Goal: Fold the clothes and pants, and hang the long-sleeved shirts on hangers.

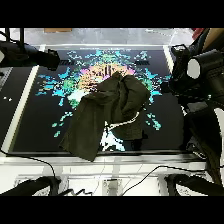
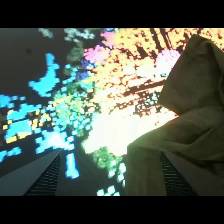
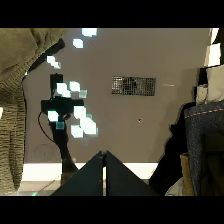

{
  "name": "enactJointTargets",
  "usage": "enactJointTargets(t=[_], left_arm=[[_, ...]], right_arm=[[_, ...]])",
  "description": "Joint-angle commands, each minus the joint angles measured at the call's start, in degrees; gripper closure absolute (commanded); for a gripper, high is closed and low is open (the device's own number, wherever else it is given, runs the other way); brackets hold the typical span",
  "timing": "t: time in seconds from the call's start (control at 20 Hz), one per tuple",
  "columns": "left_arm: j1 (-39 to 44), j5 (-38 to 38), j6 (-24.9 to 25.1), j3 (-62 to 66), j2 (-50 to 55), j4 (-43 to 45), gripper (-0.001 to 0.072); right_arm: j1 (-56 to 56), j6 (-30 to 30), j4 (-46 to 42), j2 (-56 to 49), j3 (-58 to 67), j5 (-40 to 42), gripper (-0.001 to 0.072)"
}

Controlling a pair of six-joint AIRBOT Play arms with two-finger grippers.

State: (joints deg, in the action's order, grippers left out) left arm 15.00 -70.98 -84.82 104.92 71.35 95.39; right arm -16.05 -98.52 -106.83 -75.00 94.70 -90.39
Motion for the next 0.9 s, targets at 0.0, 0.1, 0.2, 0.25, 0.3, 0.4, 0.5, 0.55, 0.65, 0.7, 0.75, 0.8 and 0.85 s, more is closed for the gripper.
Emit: enactJointTargets(t=[0.0,0.1,0.2,0.25,0.3,0.4,0.5,0.55,0.65,0.7,0.75,0.8,0.85], left_arm=[[0.02,0.02,0.00,0.00,0.02,0.00,0.0016],[0.00,0.02,0.00,0.00,0.02,0.00,0.0016],[0.00,0.00,0.00,0.00,0.02,0.00,0.0016],[0.00,0.02,0.00,0.00,0.02,0.00,0.0016],[0.00,0.02,0.00,0.00,0.02,0.00,0.0016],[0.00,0.02,0.00,0.00,0.02,0.00,0.0016],[0.00,0.02,0.00,0.00,0.02,0.00,0.0016],[0.00,0.00,0.00,0.00,0.02,0.00,0.0016],[0.00,0.02,0.00,0.00,0.02,0.00,0.0016],[0.02,0.02,0.00,0.00,0.02,0.00,0.0016],[0.00,0.02,0.00,0.00,0.02,-0.02,0.0016],[0.00,0.02,0.00,0.00,0.02,0.00,0.0016],[0.00,0.13,-0.02,0.00,0.04,-0.04,0.0016]], right_arm=[[-0.04,0.00,0.02,-0.04,0.00,0.00,0.0675],[-0.07,0.00,0.02,-0.04,0.00,0.00,0.0676],[-0.04,0.00,0.02,-0.04,0.00,0.00,0.0675],[-0.04,0.00,0.02,-0.04,0.00,0.00,0.0676],[-0.07,0.00,0.02,-0.04,0.00,0.00,0.0676],[-0.07,0.00,0.02,-0.04,0.00,0.00,0.0675],[-0.07,0.00,0.02,-0.04,0.00,0.00,0.0676],[-0.04,0.00,0.02,-0.04,0.00,0.00,0.0675],[-0.04,0.00,0.02,-0.04,0.00,0.00,0.0676],[-0.04,0.00,0.02,-0.04,0.00,0.00,0.0675],[-0.07,0.00,0.02,-0.04,0.00,0.00,0.0675],[-0.04,0.00,0.07,-0.04,0.00,0.04,0.0675],[-0.07,0.00,0.20,-0.04,0.00,0.76,0.0675]])
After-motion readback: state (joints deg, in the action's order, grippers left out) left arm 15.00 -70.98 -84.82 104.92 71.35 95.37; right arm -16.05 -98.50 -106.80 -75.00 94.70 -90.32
